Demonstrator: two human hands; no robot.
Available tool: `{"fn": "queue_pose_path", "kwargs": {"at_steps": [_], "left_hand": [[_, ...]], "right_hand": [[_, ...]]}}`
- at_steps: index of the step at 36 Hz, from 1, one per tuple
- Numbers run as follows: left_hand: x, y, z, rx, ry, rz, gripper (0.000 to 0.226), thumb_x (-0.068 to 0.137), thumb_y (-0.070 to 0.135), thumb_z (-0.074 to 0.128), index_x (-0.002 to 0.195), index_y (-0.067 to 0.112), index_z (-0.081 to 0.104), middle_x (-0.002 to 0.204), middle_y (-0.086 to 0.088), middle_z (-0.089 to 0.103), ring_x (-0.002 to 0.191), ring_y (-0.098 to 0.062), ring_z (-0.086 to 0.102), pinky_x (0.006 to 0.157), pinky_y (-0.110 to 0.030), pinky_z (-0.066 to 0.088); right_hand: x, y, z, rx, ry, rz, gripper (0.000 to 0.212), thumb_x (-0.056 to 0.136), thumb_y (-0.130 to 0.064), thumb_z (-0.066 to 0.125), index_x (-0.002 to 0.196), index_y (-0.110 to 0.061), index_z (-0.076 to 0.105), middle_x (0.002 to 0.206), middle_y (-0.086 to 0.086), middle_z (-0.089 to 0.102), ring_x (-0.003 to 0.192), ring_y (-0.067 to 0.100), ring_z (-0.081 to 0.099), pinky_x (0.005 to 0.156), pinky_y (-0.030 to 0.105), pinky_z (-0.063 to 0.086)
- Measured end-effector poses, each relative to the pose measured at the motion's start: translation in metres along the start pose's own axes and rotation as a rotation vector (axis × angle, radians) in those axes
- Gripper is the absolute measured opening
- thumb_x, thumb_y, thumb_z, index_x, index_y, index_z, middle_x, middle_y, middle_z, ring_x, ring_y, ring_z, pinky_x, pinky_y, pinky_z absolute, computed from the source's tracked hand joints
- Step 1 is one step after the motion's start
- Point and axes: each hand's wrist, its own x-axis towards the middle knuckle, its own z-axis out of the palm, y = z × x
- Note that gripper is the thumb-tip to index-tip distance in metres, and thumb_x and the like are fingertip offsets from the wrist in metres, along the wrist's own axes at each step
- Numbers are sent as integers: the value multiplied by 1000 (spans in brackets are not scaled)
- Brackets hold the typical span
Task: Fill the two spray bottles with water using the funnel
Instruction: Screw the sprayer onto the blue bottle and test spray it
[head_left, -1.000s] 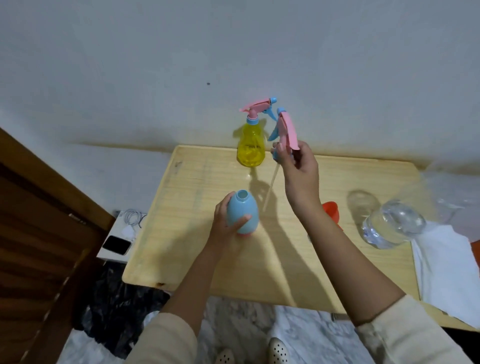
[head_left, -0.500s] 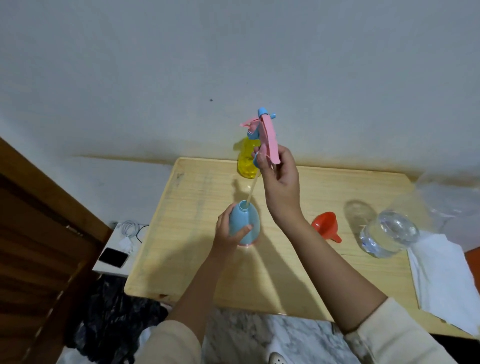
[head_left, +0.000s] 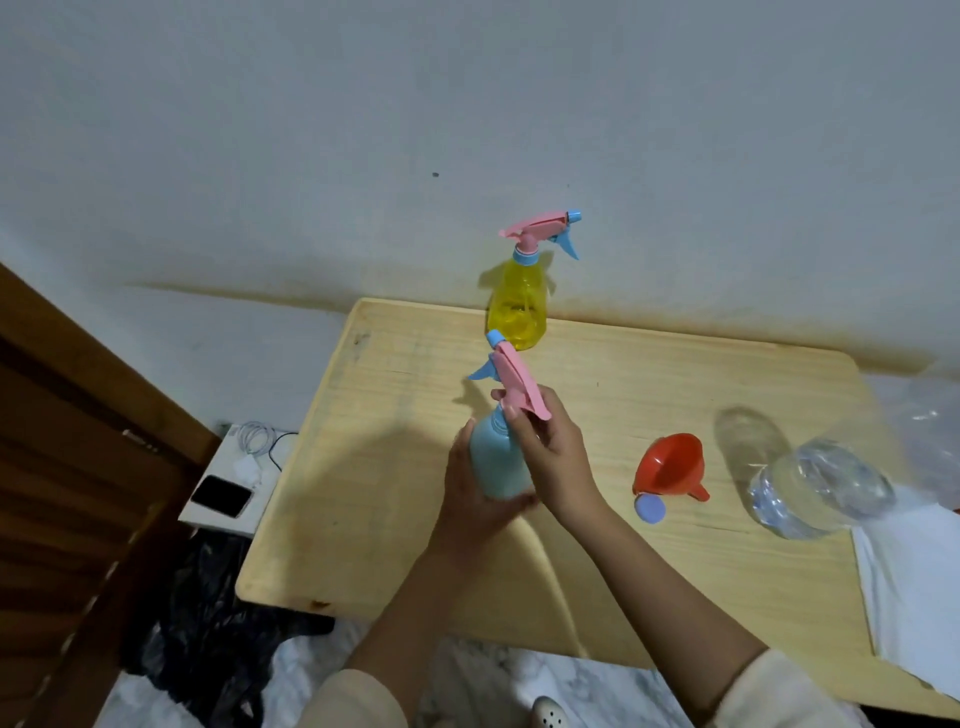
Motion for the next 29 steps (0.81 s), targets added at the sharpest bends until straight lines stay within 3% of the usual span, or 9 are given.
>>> {"fn": "queue_pose_path", "kwargs": {"at_steps": [3, 5, 8, 13, 17, 20, 23, 25, 29], "left_hand": [[8, -7, 4, 99, -49, -67, 106, 53, 59, 85, 137, 15, 38, 133, 1, 50, 123, -14, 51, 98, -36, 47], [16, -8, 5, 90, -63, -60, 95, 57, 42, 88, 135, 19, 40, 132, 3, 51, 122, -12, 52, 97, -34, 48], [27, -2, 4, 138, -123, -29, 96, 52, 38, 87, 134, 15, 42, 127, -3, 53, 118, -20, 53, 94, -43, 48], [24, 37, -8, 173, -255, 95, 108, 56, 46, 79, 145, 17, 27, 140, -1, 43, 128, -21, 44, 104, -41, 41], [27, 68, -15, 169, -302, 169, 110, 61, 47, 80, 148, 36, 13, 138, 2, 43, 121, -17, 49, 97, -42, 48], [25, 84, -18, 160, -296, 204, 112, 61, 45, 79, 150, 35, 12, 145, 7, 38, 123, -15, 47, 98, -41, 47], [22, 98, -20, 103, -271, 202, 109, 59, 48, 75, 148, 41, 13, 147, 17, 35, 123, -10, 46, 101, -39, 46], [20, 108, -23, 92, -259, 236, 105, 59, 50, 74, 142, 55, 11, 144, 29, 32, 123, -3, 43, 104, -36, 43], [16, 124, -28, 41, -263, 261, 105, 64, 48, 77, 145, 53, 10, 144, 19, 36, 127, -11, 43, 101, -44, 45]], "right_hand": [[4, 2, -8, -18, -72, -13, 33, 91, -32, 48, 121, -18, 55, 113, 0, 66, 106, 2, 59, 86, 12, 43], [9, 1, -15, -12, -71, -4, 33, 92, -29, 49, 122, -15, 55, 114, 2, 67, 108, 7, 60, 90, 16, 45], [19, -4, -27, 24, 18, 20, 26, 95, -18, 52, 118, -9, 59, 109, 4, 69, 106, 13, 63, 91, 26, 48], [29, -19, -51, 42, 122, 23, 16, 95, -20, 52, 106, -26, 62, 109, 10, 69, 108, 22, 62, 94, 39, 48], [36, -40, -64, 122, 158, -9, 14, 91, -26, 55, 102, -27, 64, 106, 8, 71, 106, 21, 63, 95, 39, 48], [38, -55, -71, 148, 146, -32, 17, 89, -23, 60, 104, -17, 65, 99, 3, 73, 102, 19, 65, 94, 38, 49], [39, -71, -69, 110, 195, -84, 14, 80, -23, 71, 89, -18, 62, 87, 7, 69, 86, 16, 62, 80, 30, 48], [38, -81, -62, 141, 278, -105, 23, 74, -18, 77, 81, -17, 55, 78, 0, 60, 78, 13, 55, 73, 23, 45], [33, -100, -47, 149, 313, -64, 18, 87, -30, 64, 92, -16, 54, 83, -4, 56, 77, 8, 54, 70, 22, 43]]}}
